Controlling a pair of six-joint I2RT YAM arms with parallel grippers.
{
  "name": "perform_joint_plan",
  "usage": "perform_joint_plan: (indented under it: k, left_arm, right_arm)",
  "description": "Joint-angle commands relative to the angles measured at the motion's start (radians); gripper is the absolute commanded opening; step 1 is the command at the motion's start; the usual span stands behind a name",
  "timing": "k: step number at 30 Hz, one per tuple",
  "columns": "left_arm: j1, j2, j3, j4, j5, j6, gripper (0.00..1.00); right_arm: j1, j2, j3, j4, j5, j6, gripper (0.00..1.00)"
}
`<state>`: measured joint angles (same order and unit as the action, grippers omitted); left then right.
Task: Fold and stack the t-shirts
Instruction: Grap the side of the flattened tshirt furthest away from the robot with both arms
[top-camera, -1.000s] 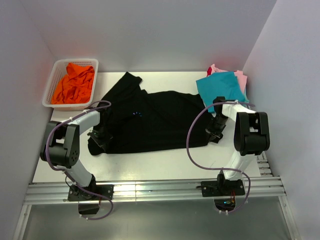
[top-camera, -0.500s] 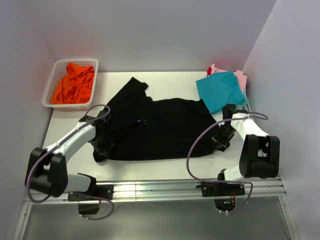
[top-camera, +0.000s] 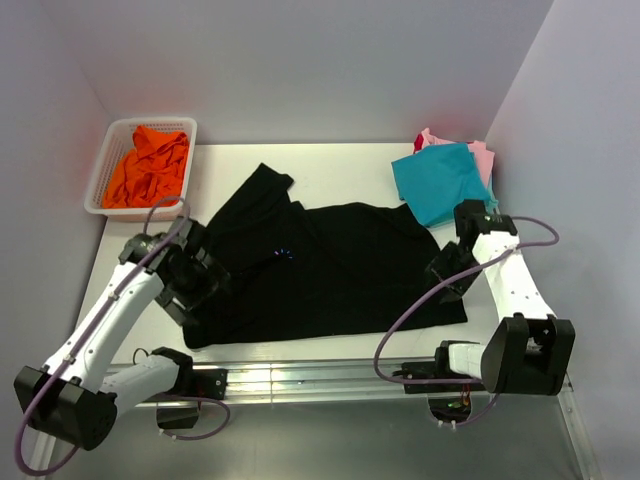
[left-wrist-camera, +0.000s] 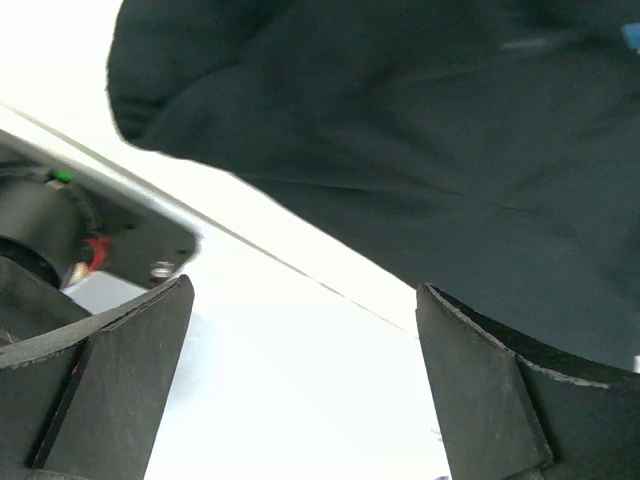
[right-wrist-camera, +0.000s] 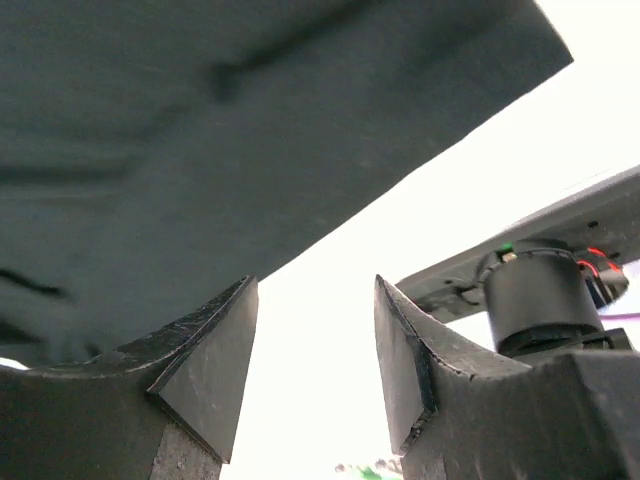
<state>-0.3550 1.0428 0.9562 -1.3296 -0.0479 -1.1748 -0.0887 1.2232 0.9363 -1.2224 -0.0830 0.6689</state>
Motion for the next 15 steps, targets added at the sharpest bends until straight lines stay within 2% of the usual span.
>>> perform_joint_plan:
  k: [1,5,7,8,10,11,13,14,15]
  left_arm:
    - [-0.004,0.077,0.189,-0.028,-0.049,0.007,1.00]
    - [0.005,0.252,0.308,0.096,-0.102,0.090,0.98]
    - [0.025,0.377,0.360,0.168,-0.104,0.147,0.94]
    - [0.028,0.417,0.381,0.202,-0.106,0.186,0.88]
    - [0.034,0.536,0.400,0.246,-0.119,0.210,0.84]
    - [0.037,0.574,0.414,0.260,-0.121,0.233,0.72]
    - [0.044,0.667,0.420,0.289,-0.131,0.250,0.63]
    - [0.045,0.692,0.418,0.299,-0.138,0.265,0.52]
    - [0.047,0.715,0.415,0.302,-0.145,0.270,0.47]
  right_arm:
    - [0.006,0.016,0.145,-0.023,0.031,0.028,0.57]
    - [0.006,0.128,0.298,0.102,-0.023,-0.017,0.54]
    - [0.006,0.241,0.334,0.165,-0.058,-0.046,0.41]
    - [0.006,0.283,0.364,0.184,-0.072,-0.057,0.33]
    - [0.006,0.409,0.386,0.239,-0.121,-0.080,0.02]
    - [0.006,0.447,0.401,0.253,-0.124,-0.083,0.00]
    - [0.012,0.548,0.414,0.286,-0.117,-0.094,0.00]
    - [0.014,0.574,0.412,0.294,-0.112,-0.094,0.00]
    - [0.014,0.616,0.412,0.302,-0.116,-0.095,0.00]
